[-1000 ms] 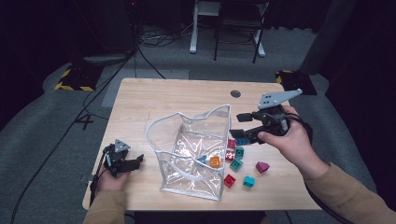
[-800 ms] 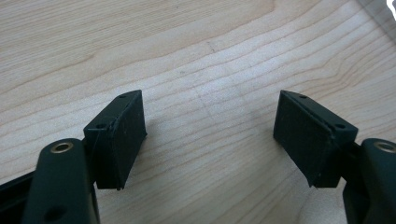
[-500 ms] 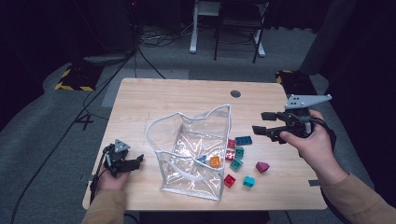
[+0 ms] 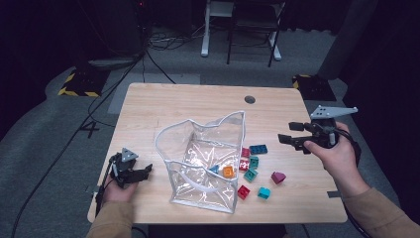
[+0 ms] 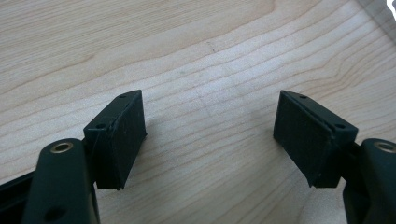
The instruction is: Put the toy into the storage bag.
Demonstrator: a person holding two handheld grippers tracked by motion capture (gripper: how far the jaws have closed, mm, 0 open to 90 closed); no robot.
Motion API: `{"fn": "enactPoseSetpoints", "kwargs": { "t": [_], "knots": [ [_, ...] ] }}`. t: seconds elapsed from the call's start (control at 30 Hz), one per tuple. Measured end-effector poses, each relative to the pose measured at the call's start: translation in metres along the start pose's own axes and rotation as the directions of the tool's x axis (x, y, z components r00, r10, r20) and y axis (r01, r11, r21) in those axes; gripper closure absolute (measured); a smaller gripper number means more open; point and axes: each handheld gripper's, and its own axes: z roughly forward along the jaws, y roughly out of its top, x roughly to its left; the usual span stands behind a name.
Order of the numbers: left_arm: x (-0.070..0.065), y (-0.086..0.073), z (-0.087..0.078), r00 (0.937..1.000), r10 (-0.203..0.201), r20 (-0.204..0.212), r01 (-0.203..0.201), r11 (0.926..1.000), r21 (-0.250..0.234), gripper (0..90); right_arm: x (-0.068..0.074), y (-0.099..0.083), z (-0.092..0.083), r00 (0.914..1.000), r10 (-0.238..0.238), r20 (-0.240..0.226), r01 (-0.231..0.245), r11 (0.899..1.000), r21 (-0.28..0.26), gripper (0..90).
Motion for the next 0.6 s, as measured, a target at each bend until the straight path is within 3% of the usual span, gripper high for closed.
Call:
{"fn": "enactPoseSetpoints", "kwargs": {
  "t": [0.17,0.37,0.6],
  "knots": [
    [0.000,0.000,0.000,1.0000,0.000,0.000,0.000,1.0000,0.000,25.5,-0.009,-0.024,0.011,0.9991,0.040,0.013,-0.040,0.999,0.017,31.4],
    [0.000,0.000,0.000,1.0000,0.003,0.000,-0.003,1.0000,0.002,25.6,-0.017,-0.065,0.028,0.9959,0.088,0.019,-0.089,0.996,0.030,30.3],
    [0.000,0.000,0.000,1.0000,0.003,0.000,-0.003,1.0000,0.002,25.5,-0.022,-0.106,0.039,0.9935,0.094,0.065,-0.097,0.994,0.048,30.3]
  ]
}}
